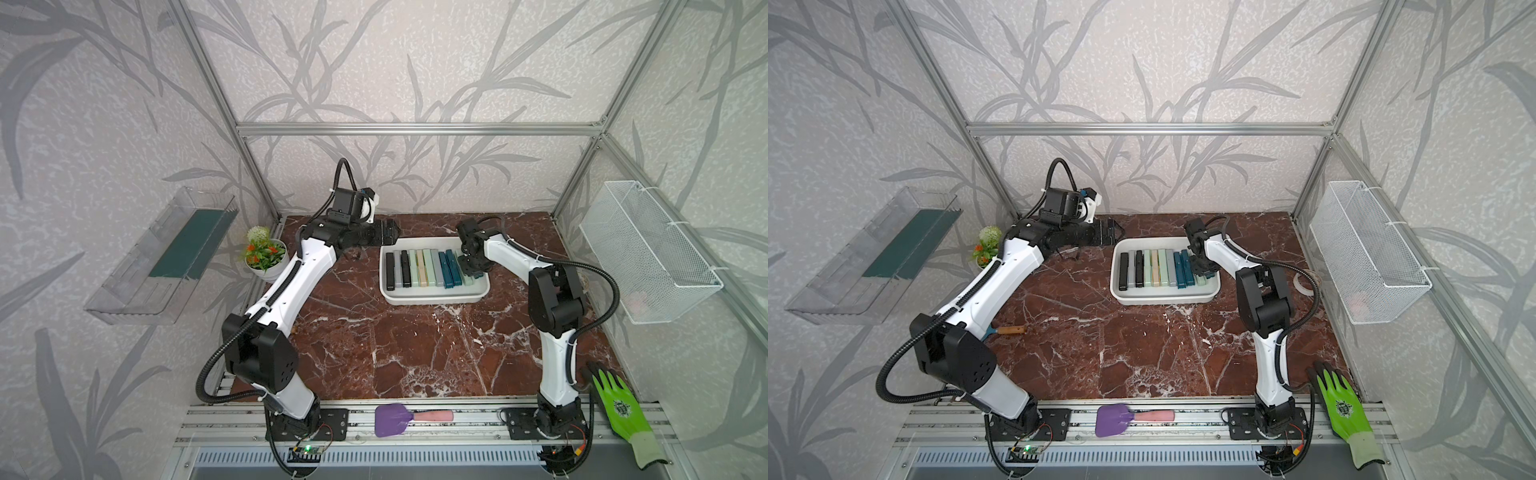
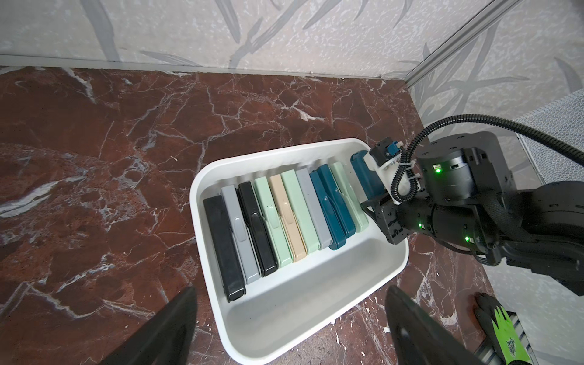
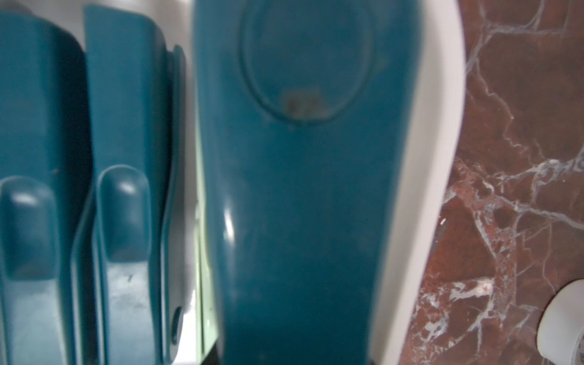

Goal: Put the pruning pliers into the storage box
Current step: Place the pruning pliers in the storage box.

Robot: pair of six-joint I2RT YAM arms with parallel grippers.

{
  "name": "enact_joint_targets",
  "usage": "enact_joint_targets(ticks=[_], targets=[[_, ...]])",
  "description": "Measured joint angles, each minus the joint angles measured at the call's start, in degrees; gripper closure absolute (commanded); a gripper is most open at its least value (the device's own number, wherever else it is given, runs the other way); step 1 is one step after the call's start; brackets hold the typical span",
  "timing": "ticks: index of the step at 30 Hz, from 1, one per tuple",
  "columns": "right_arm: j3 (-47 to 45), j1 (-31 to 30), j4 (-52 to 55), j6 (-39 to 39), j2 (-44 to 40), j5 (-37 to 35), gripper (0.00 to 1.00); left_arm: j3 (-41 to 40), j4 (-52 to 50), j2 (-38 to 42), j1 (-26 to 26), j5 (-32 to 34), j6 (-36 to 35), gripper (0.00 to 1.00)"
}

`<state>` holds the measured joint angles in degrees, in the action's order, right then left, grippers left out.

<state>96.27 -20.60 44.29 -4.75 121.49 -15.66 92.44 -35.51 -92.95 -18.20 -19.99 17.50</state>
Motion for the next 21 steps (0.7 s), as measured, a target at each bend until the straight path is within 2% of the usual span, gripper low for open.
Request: enact_joint_targets(ticks=[13, 19, 21], targets=[[2.25, -0.92, 0.5, -1.46, 2.69, -2.21, 0.49, 0.0, -0.26, 0.2, 0.0, 0.61, -0.57, 0.08], [2.25, -1.09, 0.42, -1.49, 2.58, -2.34, 0.46, 0.0, -0.28, 0.2, 0.0, 0.63, -0.81, 0.08], [2.25, -1.09, 0.39, -1.51, 2.43, -2.32, 0.43, 0.0, -0.31, 0.2, 0.0, 0.61, -0.85, 0.08]])
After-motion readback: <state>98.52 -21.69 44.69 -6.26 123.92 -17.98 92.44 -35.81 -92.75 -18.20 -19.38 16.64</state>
